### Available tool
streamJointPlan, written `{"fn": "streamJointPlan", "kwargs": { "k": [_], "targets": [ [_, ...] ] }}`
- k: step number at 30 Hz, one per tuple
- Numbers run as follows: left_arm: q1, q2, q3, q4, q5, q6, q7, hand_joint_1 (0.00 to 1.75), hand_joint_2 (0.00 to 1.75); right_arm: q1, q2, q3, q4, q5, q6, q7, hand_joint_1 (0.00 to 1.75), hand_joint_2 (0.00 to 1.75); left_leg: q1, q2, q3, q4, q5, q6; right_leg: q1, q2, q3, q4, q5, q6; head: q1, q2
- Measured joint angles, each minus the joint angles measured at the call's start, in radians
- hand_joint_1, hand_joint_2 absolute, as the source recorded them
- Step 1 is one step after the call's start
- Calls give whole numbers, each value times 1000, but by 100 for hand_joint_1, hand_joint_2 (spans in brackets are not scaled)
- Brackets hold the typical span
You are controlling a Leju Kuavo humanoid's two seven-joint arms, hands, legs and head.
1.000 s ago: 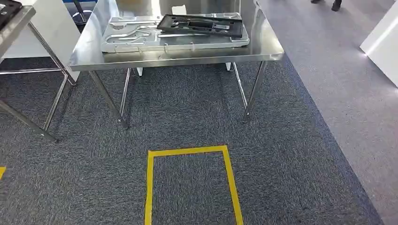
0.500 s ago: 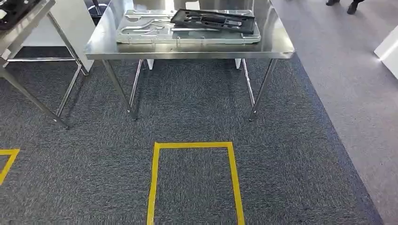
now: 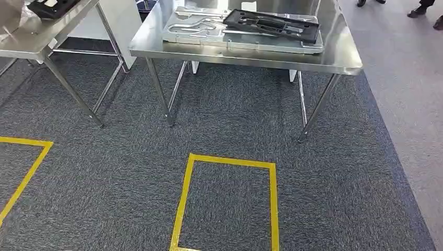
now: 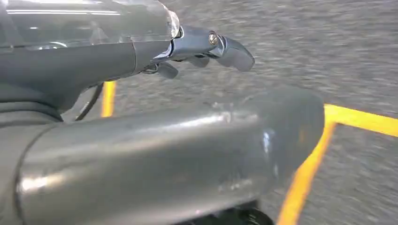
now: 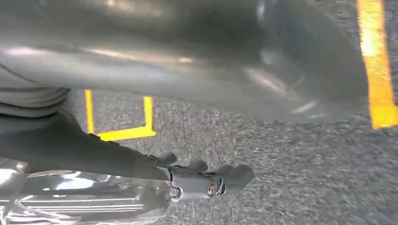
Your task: Take the parts from the cabinet and place them on the table.
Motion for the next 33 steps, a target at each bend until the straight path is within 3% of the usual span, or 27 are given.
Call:
{"fn": "streamJointPlan", "kwargs": {
  "k": [1,2,3,5,6,7,8,10,11,12,16,17,18,19,21,22,23,24,25,26,27,28,31,32,33],
  "targets": [
    [2,2,4,0,-6,4,21,0,0,-1,2,0,2,18,5,7,0,0,1,2,-3,7,-4,-3,-8,-14,-1,-8,7,-11,1,0],
    [3,2,7,0,-11,9,42,0,0,-2,2,0,4,36,10,17,0,0,-1,45,-12,32,-28,-7,-7,-24,-2,-10,10,-17,-3,0],
    [3,2,11,0,-18,14,60,0,0,-1,2,0,8,51,14,27,0,0,0,66,-37,88,-69,-10,-7,-34,-4,-10,11,-23,-11,0],
    [1,2,15,0,-28,18,75,0,0,0,1,-1,17,69,16,48,0,0,4,84,-105,250,-152,-18,-2,-63,-10,-9,11,-24,-11,0],
    [1,2,15,0,-32,18,79,0,0,-1,0,-2,21,76,16,57,0,0,6,87,-126,306,-171,-21,-1,-77,-12,-7,11,-24,-11,0],
    [3,1,15,0,-38,18,82,0,0,-1,0,-3,26,81,16,63,0,0,8,91,-125,316,-164,-22,-1,-90,-12,-6,11,-24,-11,0],
    [4,0,15,0,-39,18,82,0,0,-3,-1,-3,32,85,16,67,0,0,9,96,-99,276,-137,-22,-1,-102,-12,-5,10,-23,-11,0],
    [4,0,15,-1,-41,18,83,0,0,-6,-2,-3,39,89,16,69,0,0,9,115,0,103,-60,-19,-1,-122,-10,-1,7,-18,-11,0],
    [3,0,16,-2,-45,18,83,0,0,-8,-2,-3,42,90,16,71,0,0,7,155,45,25,-42,-15,1,-130,-7,2,4,-14,-11,0],
    [-1,0,15,-3,-48,18,82,0,0,-8,-3,-3,44,92,16,72,0,0,-4,174,51,1,-56,-9,10,-140,-10,9,-1,-5,-14,0],
    [6,-7,6,-10,-100,25,53,0,0,-21,-8,-3,53,100,21,66,0,0,-2,132,40,0,-47,15,9,-169,0,3,-1,19,-10,0],
    [6,-12,0,-11,-110,27,49,0,0,-21,-11,-3,56,103,22,64,0,0,2,125,45,-6,-40,24,1,-135,-3,20,-17,26,-8,0],
    [6,-13,-5,-14,-115,29,48,0,0,-21,-12,-4,58,106,26,63,0,0,3,118,41,-6,-36,30,1,-92,-26,68,-58,28,-4,0],
    [4,-15,-11,-17,-120,31,47,0,0,-20,-12,-4,60,107,27,63,0,0,2,110,36,-6,-34,35,0,-68,-60,140,-101,29,-2,0],
    [3,-21,-17,-22,-125,33,47,0,0,-19,-14,-8,64,108,30,63,0,0,-2,87,31,-5,-32,39,1,-53,-128,282,-160,29,-2,0],
    [3,-24,-19,-26,-130,33,48,0,0,-20,-14,-9,66,110,33,62,0,0,-4,76,30,-4,-31,39,1,-51,-143,311,-159,29,-2,0],
    [5,-30,-20,-32,-135,30,51,0,0,-20,-16,-11,67,114,35,62,0,0,-6,62,30,-3,-31,39,1,-48,-139,295,-132,26,-2,0],
    [6,-37,-21,-41,-141,26,57,0,0,-21,-16,-11,67,118,35,60,0,0,-7,47,32,-2,-31,39,2,-45,-111,231,-85,20,-3,0],
    [6,-42,-22,-47,-142,22,58,0,0,-21,-16,-12,68,121,35,59,0,0,-9,35,34,-1,-31,39,3,-37,-80,163,-45,15,-2,0],
    [6,-47,-22,-55,-144,16,59,0,0,-21,-16,-13,68,125,35,57,0,0,-10,20,37,0,-31,38,3,-11,-28,51,11,6,-2,0],
    [6,-55,-23,-61,-144,14,59,0,0,-21,-21,-15,69,127,35,56,0,0,-8,12,34,-1,-30,34,2,36,-12,19,-8,-2,-4,0],
    [3,-58,-23,-65,-145,13,60,0,0,-22,-22,-18,69,127,35,55,0,0,-11,1,28,7,-32,29,4,41,-14,5,0,-1,-7,0],
    [10,-61,-24,-77,-152,7,60,0,0,-29,-26,-21,74,136,36,43,0,0,-1,-28,16,-2,-23,7,11,9,-12,4,3,-8,-6,0],
    [9,-56,-23,-77,-152,8,60,0,0,-31,-26,-21,79,141,35,40,0,0,-5,-14,18,5,-29,3,-2,-7,-8,-9,11,-17,-9,0],
    [8,-55,-23,-77,-152,11,59,0,0,-31,-27,-22,81,144,33,36,0,0,-8,42,11,24,-45,-2,-1,-16,-4,-15,12,-21,-11,0]
  ]
}}
